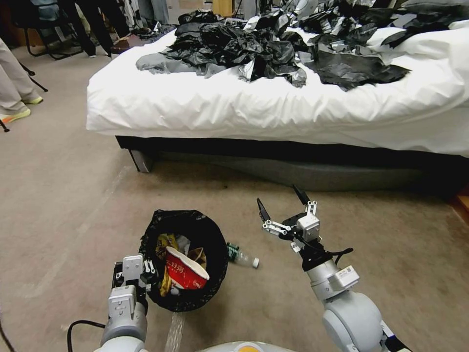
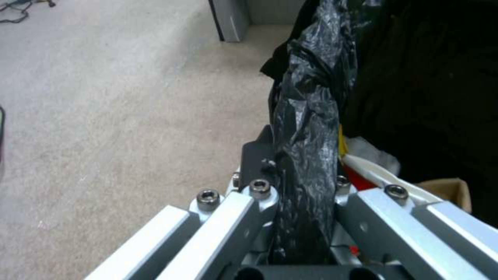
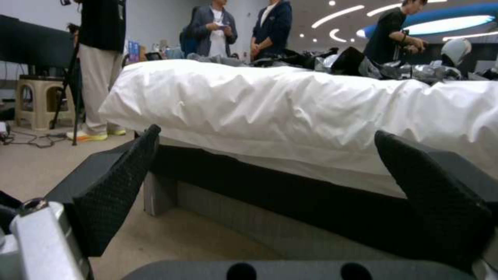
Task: Pick up the trash bin, then pick up the garbage from the floor and place it into the trash bin.
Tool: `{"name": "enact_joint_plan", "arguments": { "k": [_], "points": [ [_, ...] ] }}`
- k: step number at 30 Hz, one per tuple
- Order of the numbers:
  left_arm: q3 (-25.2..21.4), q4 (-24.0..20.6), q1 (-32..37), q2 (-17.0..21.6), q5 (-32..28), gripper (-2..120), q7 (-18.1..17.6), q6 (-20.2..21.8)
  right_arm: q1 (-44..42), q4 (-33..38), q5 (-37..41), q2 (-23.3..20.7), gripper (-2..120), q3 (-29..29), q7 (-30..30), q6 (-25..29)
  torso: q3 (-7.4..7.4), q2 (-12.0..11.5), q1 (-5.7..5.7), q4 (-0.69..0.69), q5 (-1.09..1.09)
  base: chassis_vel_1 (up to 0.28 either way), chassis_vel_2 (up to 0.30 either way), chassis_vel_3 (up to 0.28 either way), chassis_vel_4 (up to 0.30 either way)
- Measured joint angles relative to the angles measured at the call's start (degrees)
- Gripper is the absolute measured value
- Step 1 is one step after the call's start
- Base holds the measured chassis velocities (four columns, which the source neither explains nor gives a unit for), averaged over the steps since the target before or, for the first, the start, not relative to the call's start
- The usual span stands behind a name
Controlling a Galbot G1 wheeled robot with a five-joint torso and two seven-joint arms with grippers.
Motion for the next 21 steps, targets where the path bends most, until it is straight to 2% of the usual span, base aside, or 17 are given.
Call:
{"name": "enact_joint_plan", "arguments": {
  "k": [21],
  "points": [
    [-0.15, -0.14, -0.37, 0.09, -0.14, 1, 0.01, 0.13, 0.60, -0.13, 0.10, -0.59, 100, 0.18, -0.12, 0.01, 0.02, 0.00, 0.01, -0.01, 0.00, -0.015, 0.013, 0.016, -0.018]
  ]
}}
